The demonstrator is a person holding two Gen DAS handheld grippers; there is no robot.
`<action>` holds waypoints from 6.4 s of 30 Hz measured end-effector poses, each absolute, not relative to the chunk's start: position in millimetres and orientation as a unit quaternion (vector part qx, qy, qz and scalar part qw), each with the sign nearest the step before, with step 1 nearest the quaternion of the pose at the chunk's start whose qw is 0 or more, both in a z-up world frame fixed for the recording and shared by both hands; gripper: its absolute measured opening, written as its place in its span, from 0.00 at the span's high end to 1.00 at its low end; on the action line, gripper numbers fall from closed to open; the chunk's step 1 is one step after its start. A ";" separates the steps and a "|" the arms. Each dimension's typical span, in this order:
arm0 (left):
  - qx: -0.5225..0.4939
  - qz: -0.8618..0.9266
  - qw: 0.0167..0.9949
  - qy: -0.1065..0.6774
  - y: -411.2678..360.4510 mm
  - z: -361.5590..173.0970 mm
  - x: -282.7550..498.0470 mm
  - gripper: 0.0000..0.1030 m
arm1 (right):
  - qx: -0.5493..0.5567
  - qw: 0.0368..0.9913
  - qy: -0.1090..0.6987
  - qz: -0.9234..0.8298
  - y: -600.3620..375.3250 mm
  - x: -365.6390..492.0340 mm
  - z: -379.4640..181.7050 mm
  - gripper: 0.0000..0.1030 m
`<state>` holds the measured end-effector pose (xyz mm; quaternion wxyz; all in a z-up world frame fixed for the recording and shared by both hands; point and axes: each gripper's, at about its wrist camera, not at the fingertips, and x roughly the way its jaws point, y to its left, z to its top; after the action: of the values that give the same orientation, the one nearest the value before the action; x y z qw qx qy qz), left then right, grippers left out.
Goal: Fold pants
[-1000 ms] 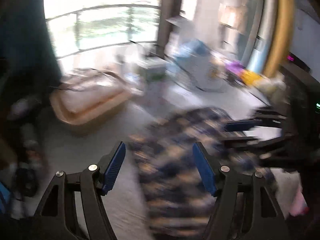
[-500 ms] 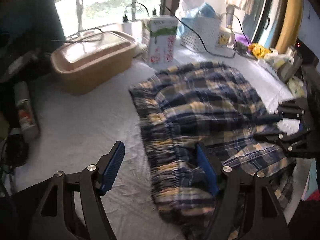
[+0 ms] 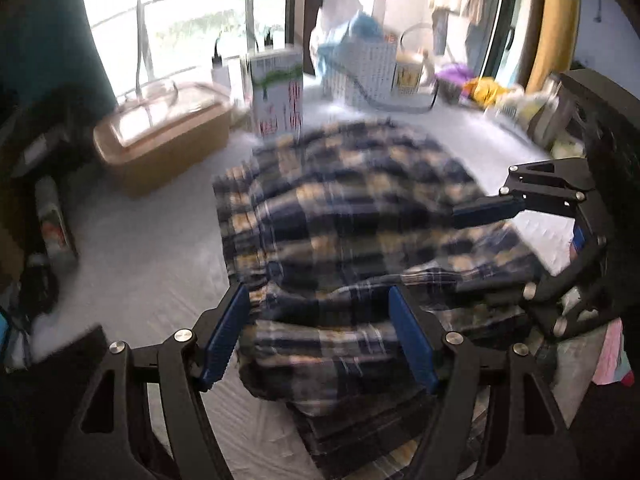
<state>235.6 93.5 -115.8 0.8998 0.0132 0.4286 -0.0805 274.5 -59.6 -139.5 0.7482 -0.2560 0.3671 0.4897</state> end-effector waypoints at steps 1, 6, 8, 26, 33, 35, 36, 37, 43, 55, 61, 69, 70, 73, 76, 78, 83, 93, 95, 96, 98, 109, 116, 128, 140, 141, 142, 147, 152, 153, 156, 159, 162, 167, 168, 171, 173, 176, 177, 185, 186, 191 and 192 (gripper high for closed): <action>0.015 -0.078 0.896 0.436 93.6 -120.7 233.9 0.29 | -0.274 0.740 0.373 0.488 -57.2 270.9 -149.2 0.44; 0.004 -0.075 0.881 0.466 102.0 -141.3 219.2 0.29 | -0.278 0.737 0.379 0.485 -89.5 257.3 -162.4 0.45; 0.009 -0.076 0.883 0.463 103.0 -141.4 211.8 0.29 | -0.277 0.741 0.384 0.477 -105.2 257.1 -161.8 0.46; 0.054 -0.066 0.912 0.400 118.3 -69.5 221.0 0.29 | -0.226 0.791 0.335 0.459 -149.4 294.1 -103.8 0.47; 0.044 -0.082 0.902 0.421 109.7 -92.3 298.5 0.29 | -0.235 0.783 0.324 0.476 -73.5 337.0 -118.0 0.64; 0.046 -0.076 0.898 0.430 107.5 -103.9 314.8 0.29 | -0.241 0.777 0.328 0.479 -57.3 345.1 -125.7 0.64; 0.048 -0.075 0.896 0.434 106.9 -107.5 318.7 0.29 | -0.243 0.775 0.331 0.479 -53.7 348.3 -128.6 0.64; 0.054 -0.071 0.893 0.440 107.4 -114.1 324.7 0.29 | -0.248 0.774 0.338 0.474 -47.1 354.1 -134.6 0.64; 0.030 -0.074 0.886 0.458 125.8 -140.5 339.6 0.23 | -0.247 0.761 0.371 0.471 -40.7 377.7 -163.4 0.64; 0.024 -0.077 0.896 0.437 137.7 -123.5 317.6 0.22 | -0.235 0.774 0.388 0.442 -95.6 388.1 -156.2 0.65; 0.015 -0.086 0.921 0.379 138.1 -82.8 297.1 0.23 | -0.212 0.805 0.348 0.431 -110.7 385.4 -124.5 0.65; 0.044 -0.071 0.903 0.422 122.3 -110.8 336.2 0.23 | -0.213 0.803 0.364 0.421 -62.5 412.6 -142.8 0.65; 0.034 -0.065 0.898 0.434 127.5 -118.8 342.8 0.23 | -0.217 0.801 0.372 0.416 -58.5 416.5 -148.8 0.65; -0.003 -0.064 0.888 0.455 145.1 -138.2 354.4 0.22 | -0.205 0.798 0.386 0.415 -54.2 426.1 -160.6 0.65; -0.005 -0.066 0.892 0.447 148.2 -137.4 351.0 0.22 | -0.208 0.803 0.384 0.405 -58.4 426.7 -156.9 0.65; -0.001 -0.055 0.894 0.445 149.4 -132.2 347.2 0.22 | -0.210 0.809 0.381 0.395 -61.6 425.8 -152.5 0.65; -0.009 -0.035 0.906 0.422 159.3 -105.9 321.2 0.22 | -0.193 0.821 0.366 0.394 -81.1 402.2 -130.2 0.65; -0.037 -0.033 0.908 0.417 150.4 -97.4 248.6 0.22 | -0.219 0.800 0.368 0.420 -106.3 298.0 -133.5 0.64; -0.047 -0.034 0.905 0.421 146.8 -101.5 238.1 0.22 | -0.226 0.801 0.373 0.410 -111.6 284.6 -139.4 0.64; -0.051 -0.035 0.904 0.423 144.9 -103.5 232.2 0.22 | -0.229 0.802 0.376 0.404 -115.4 277.3 -141.4 0.64; -0.059 -0.034 0.902 0.426 141.5 -107.8 221.0 0.22 | -0.223 0.803 0.381 0.400 -121.8 266.1 -144.1 0.64; -0.077 -0.039 0.891 0.446 129.6 -123.4 178.5 0.22 | -0.267 0.801 0.355 0.401 -111.9 210.3 -144.6 0.40; -0.072 -0.041 0.887 0.453 123.6 -127.1 164.7 0.22 | -0.323 0.810 0.324 0.367 -104.1 202.8 -162.2 0.55; -0.056 -0.033 0.885 0.461 122.4 -123.7 162.9 0.22 | -0.296 0.818 0.343 0.354 -131.6 206.9 -165.5 0.92; -0.043 0.012 0.894 0.445 159.1 -95.9 167.6 0.22 | -0.207 0.817 0.384 0.376 -182.1 210.0 -146.7 0.77; -0.044 0.016 0.898 0.437 161.7 -91.2 173.4 0.22 | -0.207 0.821 0.381 0.372 -183.1 211.8 -144.2 0.72; -0.044 0.017 0.901 0.432 161.6 -88.5 176.4 0.22 | -0.204 0.828 0.373 0.365 -184.7 215.8 -139.3 0.57; -0.039 -0.006 0.908 0.417 154.0 -81.2 212.6 0.22 | -0.161 0.849 0.356 0.357 -189.3 243.4 -123.9 0.32; -0.027 -0.031 0.905 0.423 138.8 -88.2 255.7 0.22 | -0.119 0.866 0.354 0.334 -181.5 286.0 -121.4 0.32; -0.020 -0.035 0.905 0.424 135.5 -89.5 264.6 0.22 | -0.114 0.867 0.353 0.333 -180.7 291.8 -121.1 0.32; -0.008 -0.046 0.903 0.428 130.3 -93.6 285.7 0.22 | -0.093 0.868 0.354 0.336 -172.3 313.5 -122.0 0.32; -0.013 -0.055 0.901 0.431 132.4 -100.1 302.5 0.22 | -0.076 0.867 0.360 0.336 -164.1 333.7 -125.1 0.32; -0.022 -0.055 0.897 0.439 135.9 -109.7 317.2 0.22 | -0.059 0.863 0.371 0.339 -158.4 356.5 -132.9 0.32; -0.042 -0.070 0.890 0.449 141.2 -122.4 330.3 0.22 | -0.044 0.854 0.395 0.336 -147.4 393.0 -148.7 0.32; -0.044 -0.073 0.888 0.452 141.6 -125.0 332.9 0.22 | -0.044 0.853 0.397 0.336 -147.2 396.2 -150.2 0.32; -0.043 -0.083 0.882 0.461 140.0 -131.1 339.4 0.22 | -0.040 0.849 0.404 0.338 -141.5 408.4 -156.5 0.32; -0.031 -0.093 0.882 0.460 135.1 -131.0 341.9 0.22 | -0.037 0.846 0.407 0.342 -138.1 415.0 -159.4 0.32; -0.021 -0.103 0.882 0.459 131.0 -130.9 347.5 0.23 | -0.033 0.840 0.415 0.347 -134.3 422.6 -165.3 0.33; -0.022 -0.109 0.882 0.458 130.5 -131.0 349.1 0.25 | -0.031 0.838 0.418 0.349 -133.2 424.4 -166.8 0.33; -0.037 -0.132 0.887 0.442 124.3 -130.3 350.3 0.67 | -0.002 0.824 0.423 0.378 -129.8 435.0 -168.0 0.33; -0.032 -0.129 0.889 0.439 122.7 -130.5 349.1 0.68 | 0.003 0.822 0.422 0.383 -128.5 436.3 -167.7 0.34; -0.035 -0.121 0.893 0.433 121.0 -132.0 348.8 0.68 | 0.022 0.811 0.430 0.396 -126.8 441.5 -170.2 0.50; -0.038 -0.121 0.893 0.431 122.2 -132.2 349.2 0.67 | 0.027 0.810 0.431 0.396 -126.7 443.1 -170.8 0.51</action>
<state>349.2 122.2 -132.2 0.8933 -0.0378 0.4312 -0.1211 443.1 -126.7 -170.8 0.8103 0.0268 0.4315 0.3956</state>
